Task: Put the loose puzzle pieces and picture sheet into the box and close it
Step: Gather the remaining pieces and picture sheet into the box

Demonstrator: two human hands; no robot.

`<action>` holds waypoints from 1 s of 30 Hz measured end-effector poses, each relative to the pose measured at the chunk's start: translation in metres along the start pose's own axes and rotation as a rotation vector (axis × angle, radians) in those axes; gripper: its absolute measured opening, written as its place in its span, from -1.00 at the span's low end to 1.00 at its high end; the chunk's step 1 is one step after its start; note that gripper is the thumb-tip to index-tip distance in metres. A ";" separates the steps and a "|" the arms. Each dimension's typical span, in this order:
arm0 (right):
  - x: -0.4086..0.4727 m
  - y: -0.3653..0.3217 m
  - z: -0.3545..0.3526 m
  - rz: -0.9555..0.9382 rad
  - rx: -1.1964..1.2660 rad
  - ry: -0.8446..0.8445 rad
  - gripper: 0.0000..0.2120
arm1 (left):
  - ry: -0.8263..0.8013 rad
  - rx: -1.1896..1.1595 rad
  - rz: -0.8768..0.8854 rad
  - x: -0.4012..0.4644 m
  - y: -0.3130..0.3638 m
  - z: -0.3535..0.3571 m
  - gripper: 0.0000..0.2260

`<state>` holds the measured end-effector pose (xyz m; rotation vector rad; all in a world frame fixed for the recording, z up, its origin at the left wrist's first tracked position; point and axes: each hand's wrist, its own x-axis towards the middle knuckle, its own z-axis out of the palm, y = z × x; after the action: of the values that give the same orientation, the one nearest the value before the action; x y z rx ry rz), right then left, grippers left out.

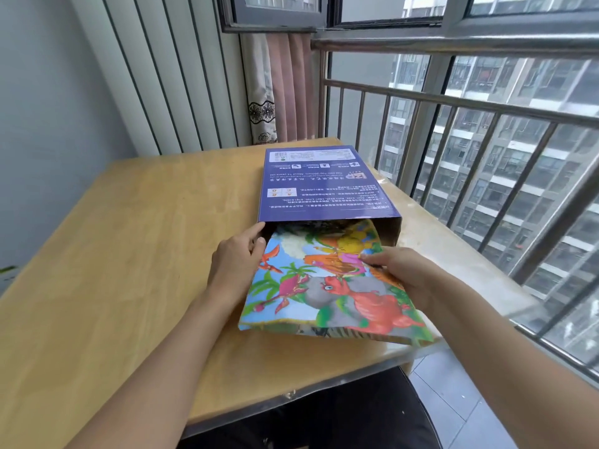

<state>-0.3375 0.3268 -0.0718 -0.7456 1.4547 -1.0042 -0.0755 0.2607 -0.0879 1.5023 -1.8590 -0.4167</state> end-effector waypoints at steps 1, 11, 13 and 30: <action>-0.001 0.000 -0.001 0.025 -0.009 -0.010 -0.92 | -0.009 -0.007 -0.001 0.000 0.000 -0.001 -0.66; 0.013 0.008 -0.014 -0.146 0.233 0.010 -0.78 | -0.048 -0.309 -0.153 -0.003 -0.008 0.007 -0.67; 0.014 0.008 -0.013 -0.137 0.269 -0.014 -0.78 | -0.034 -0.265 -0.135 -0.004 -0.006 0.004 -0.64; 0.067 -0.032 0.024 -0.147 0.441 0.001 -0.86 | -0.126 -0.400 -0.177 -0.009 -0.008 -0.002 -0.56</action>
<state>-0.3262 0.2493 -0.0723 -0.5314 1.1322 -1.3804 -0.0676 0.2676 -0.0943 1.3898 -1.6170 -0.9269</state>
